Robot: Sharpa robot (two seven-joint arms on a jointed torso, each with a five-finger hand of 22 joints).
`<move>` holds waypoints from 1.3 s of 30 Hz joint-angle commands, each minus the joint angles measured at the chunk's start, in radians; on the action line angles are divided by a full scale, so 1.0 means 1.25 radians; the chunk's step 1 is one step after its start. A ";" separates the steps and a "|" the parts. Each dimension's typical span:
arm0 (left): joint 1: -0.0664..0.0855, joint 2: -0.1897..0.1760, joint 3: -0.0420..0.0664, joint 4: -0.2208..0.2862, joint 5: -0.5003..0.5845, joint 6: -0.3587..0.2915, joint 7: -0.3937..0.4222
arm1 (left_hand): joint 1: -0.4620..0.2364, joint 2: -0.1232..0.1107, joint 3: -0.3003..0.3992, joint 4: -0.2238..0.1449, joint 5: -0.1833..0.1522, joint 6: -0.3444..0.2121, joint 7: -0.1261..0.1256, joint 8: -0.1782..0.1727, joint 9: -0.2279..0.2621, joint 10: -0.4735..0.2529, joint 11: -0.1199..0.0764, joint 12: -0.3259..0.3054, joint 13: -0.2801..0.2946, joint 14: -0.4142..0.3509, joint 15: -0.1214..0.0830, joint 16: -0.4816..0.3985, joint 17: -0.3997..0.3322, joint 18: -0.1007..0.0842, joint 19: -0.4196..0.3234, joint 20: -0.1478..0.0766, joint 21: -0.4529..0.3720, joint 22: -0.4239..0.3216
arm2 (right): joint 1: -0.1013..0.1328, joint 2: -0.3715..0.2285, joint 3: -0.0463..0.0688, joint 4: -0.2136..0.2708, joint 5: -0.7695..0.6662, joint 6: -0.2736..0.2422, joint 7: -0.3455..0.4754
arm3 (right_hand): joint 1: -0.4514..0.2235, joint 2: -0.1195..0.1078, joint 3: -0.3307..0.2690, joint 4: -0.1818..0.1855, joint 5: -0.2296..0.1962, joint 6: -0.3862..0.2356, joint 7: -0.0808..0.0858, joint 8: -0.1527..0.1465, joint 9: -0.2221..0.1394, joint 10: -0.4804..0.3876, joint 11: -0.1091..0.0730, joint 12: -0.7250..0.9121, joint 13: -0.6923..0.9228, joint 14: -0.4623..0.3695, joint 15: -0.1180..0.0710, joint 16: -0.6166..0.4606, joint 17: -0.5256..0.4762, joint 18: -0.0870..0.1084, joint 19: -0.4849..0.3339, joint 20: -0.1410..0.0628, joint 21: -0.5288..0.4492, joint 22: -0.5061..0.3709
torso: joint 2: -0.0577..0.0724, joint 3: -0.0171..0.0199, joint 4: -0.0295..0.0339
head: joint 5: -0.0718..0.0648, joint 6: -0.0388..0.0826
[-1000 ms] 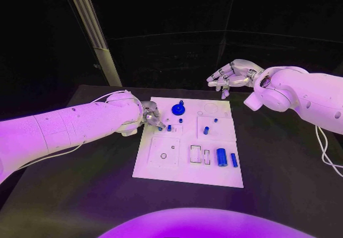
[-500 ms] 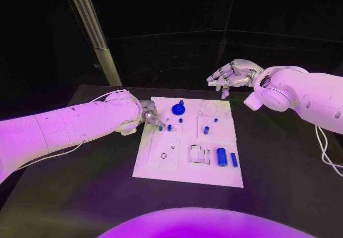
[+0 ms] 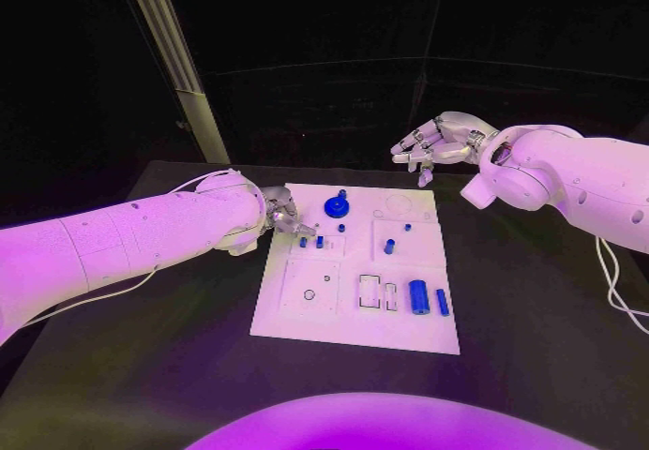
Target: Assemble the parts on the task board
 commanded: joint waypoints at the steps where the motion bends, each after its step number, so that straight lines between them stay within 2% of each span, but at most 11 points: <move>1: 0.001 -0.004 0.000 0.000 0.050 -0.064 0.053 | 0.019 0.000 -0.019 0.009 -0.005 -0.019 0.005 -0.014 -0.007 -0.027 0.007 -0.029 -0.038 0.085 0.003 0.002 0.211 0.004 -0.003 0.002 -0.010 -0.007 | 0.002 0.000 0.000 -0.001 0.001 0.005 0.009 | 0.003 0.004 0.002 0.005 0.004 -0.006 -0.001 0.005 0.000 -0.005 0.000 -0.002 0.000 -0.002 0.001 -0.002 0.001 0.004 0.002 0.004 -0.004 -0.001 | 0.000 0.0001 0.0002 | 0.000 0.001; 5: 0.001 -0.010 0.000 0.002 0.093 -0.122 0.138 | 0.050 0.007 -0.033 0.016 -0.005 -0.061 0.024 -0.041 -0.023 -0.117 0.026 -0.128 -0.157 0.079 0.017 -0.010 0.192 0.019 -0.036 0.012 -0.071 -0.074 | 0.002 0.000 0.000 -0.002 0.001 0.005 0.009 | 0.003 0.004 0.001 0.006 0.004 -0.007 -0.001 0.006 0.000 -0.005 0.000 -0.002 0.000 -0.003 0.001 -0.003 0.001 0.004 0.002 0.004 -0.004 -0.002 | 0.000 0.0001 0.0002 | -0.002 0.002; 7: 0.001 -0.011 0.000 0.002 0.109 -0.153 0.215 | 0.072 0.011 -0.035 0.014 -0.004 -0.095 0.043 -0.060 -0.036 -0.150 0.040 -0.144 -0.167 0.067 0.030 -0.035 0.158 0.031 -0.067 0.023 -0.125 -0.131 | 0.002 0.000 0.000 -0.002 0.001 0.005 0.009 | 0.003 0.004 0.001 0.006 0.004 -0.007 -0.001 0.006 0.000 -0.005 0.000 -0.002 0.000 -0.003 0.001 -0.003 0.001 0.004 0.002 0.004 -0.004 -0.002 | 0.000 0.0001 0.0005 | -0.002 0.003; 10: 0.001 -0.007 0.000 0.001 0.120 -0.188 0.333 | 0.146 0.027 -0.023 -0.016 -0.004 -0.143 0.076 -0.089 -0.063 -0.242 0.070 -0.186 -0.193 -0.036 0.061 -0.205 -0.045 0.083 -0.226 0.046 -0.387 -0.390 | 0.002 0.000 0.000 -0.003 0.001 0.005 0.009 | 0.003 0.004 0.001 0.006 0.004 -0.007 -0.001 0.006 0.000 -0.005 0.000 -0.002 0.000 -0.003 0.001 -0.003 0.001 0.004 0.002 0.004 -0.004 -0.002 | 0.000 0.0004 0.0004 | -0.003 0.006; 11: 0.001 -0.005 0.000 0.001 0.120 -0.196 0.362 | 0.173 0.031 -0.016 -0.030 -0.003 -0.150 0.083 -0.095 -0.069 -0.264 0.077 -0.196 -0.201 -0.077 0.065 -0.261 -0.104 0.088 -0.260 0.053 -0.436 -0.432 | 0.002 0.000 0.000 -0.003 0.001 0.005 0.009 | 0.003 0.004 0.001 0.006 0.004 -0.007 -0.001 0.006 0.000 -0.005 0.000 -0.002 0.000 -0.003 0.001 -0.003 0.001 0.004 0.002 0.004 -0.004 -0.002 | 0.000 0.0005 0.0002 | -0.004 0.008; 13: 0.001 0.007 0.000 -0.003 0.102 -0.217 0.432 | 0.238 0.032 0.003 -0.065 -0.003 -0.164 0.092 -0.112 -0.090 -0.320 0.095 -0.233 -0.231 -0.184 0.081 -0.396 -0.244 0.090 -0.306 0.070 -0.501 -0.473 | 0.002 0.002 0.000 -0.004 0.001 0.004 0.010 | 0.003 0.004 0.001 0.006 0.004 -0.007 -0.001 0.006 0.000 -0.005 0.000 -0.002 0.000 -0.003 0.001 -0.003 0.001 0.004 0.002 0.004 -0.004 -0.002 | 0.001 -0.0001 -0.0006 | -0.006 0.011; 17: 0.002 0.034 0.000 -0.017 0.017 -0.218 0.464 | 0.304 0.021 0.037 -0.103 -0.005 -0.182 0.113 -0.165 -0.138 -0.367 0.110 -0.328 -0.312 -0.246 0.100 -0.480 -0.338 0.094 -0.313 0.086 -0.543 -0.501 | 0.001 0.004 0.000 -0.005 -0.013 -0.001 0.015 | 0.004 0.005 0.001 0.006 0.005 -0.007 -0.001 0.006 0.000 -0.006 0.000 -0.002 0.000 -0.003 0.001 -0.004 0.002 0.004 0.003 0.004 -0.005 -0.002 | 0.001 -0.0007 -0.0019 | -0.009 0.015; 23: 0.002 0.082 -0.016 -0.056 -0.143 -0.213 0.469 | 0.327 -0.013 0.029 -0.124 -0.006 -0.124 0.102 -0.216 -0.200 -0.326 0.109 -0.399 -0.405 -0.170 0.093 -0.406 -0.298 0.100 -0.258 0.085 -0.544 -0.510 | 0.000 0.008 0.000 -0.007 -0.018 -0.001 0.020 | 0.005 0.006 0.002 0.006 0.005 -0.007 -0.001 0.006 0.000 -0.006 0.000 -0.001 0.000 -0.003 0.001 -0.004 0.002 0.004 0.003 0.004 -0.006 -0.002 | 0.001 -0.0002 -0.0028 | -0.013 0.019; 29: 0.001 0.116 -0.030 -0.097 -0.242 -0.190 0.449 | 0.328 -0.019 0.009 -0.125 -0.004 -0.091 0.093 -0.247 -0.235 -0.313 0.102 -0.433 -0.451 -0.099 0.085 -0.320 -0.225 0.098 -0.212 0.077 -0.529 -0.503 | 0.000 0.009 0.000 -0.007 -0.017 -0.001 0.021 | 0.005 0.007 0.002 0.006 0.006 -0.007 -0.001 0.006 0.000 -0.006 0.000 -0.001 0.000 -0.003 0.001 -0.004 0.002 0.004 0.003 0.004 -0.006 -0.002 | 0.002 -0.0005 -0.0024 | -0.014 0.019; 34: 0.001 0.144 -0.037 -0.134 -0.296 -0.157 0.424 | 0.334 -0.015 -0.014 -0.127 -0.005 -0.051 0.089 -0.281 -0.270 -0.301 0.101 -0.476 -0.503 -0.034 0.081 -0.227 -0.140 0.073 -0.123 0.071 -0.388 -0.368 | 0.000 0.012 0.000 -0.008 -0.017 -0.001 0.021 | 0.005 0.007 0.002 0.006 0.006 -0.007 -0.001 0.006 0.000 -0.006 0.000 -0.001 0.000 -0.003 0.001 -0.004 0.002 0.004 0.003 0.004 -0.006 -0.002 | 0.002 -0.0005 -0.0023 | -0.015 0.017; 39: 0.001 0.161 -0.039 -0.155 -0.319 -0.151 0.409 | 0.339 -0.013 -0.024 -0.129 -0.005 -0.036 0.086 -0.292 -0.282 -0.298 0.100 -0.492 -0.522 -0.017 0.078 -0.201 -0.116 0.063 -0.096 0.070 -0.335 -0.314 | 0.000 0.014 0.000 -0.009 -0.016 -0.001 0.022 | 0.005 0.007 0.002 0.006 0.006 -0.007 -0.001 0.006 0.000 -0.006 0.000 -0.001 0.000 -0.003 0.001 -0.004 0.002 0.004 0.003 0.004 -0.006 -0.002 | 0.001 -0.0008 -0.0017 | -0.017 0.018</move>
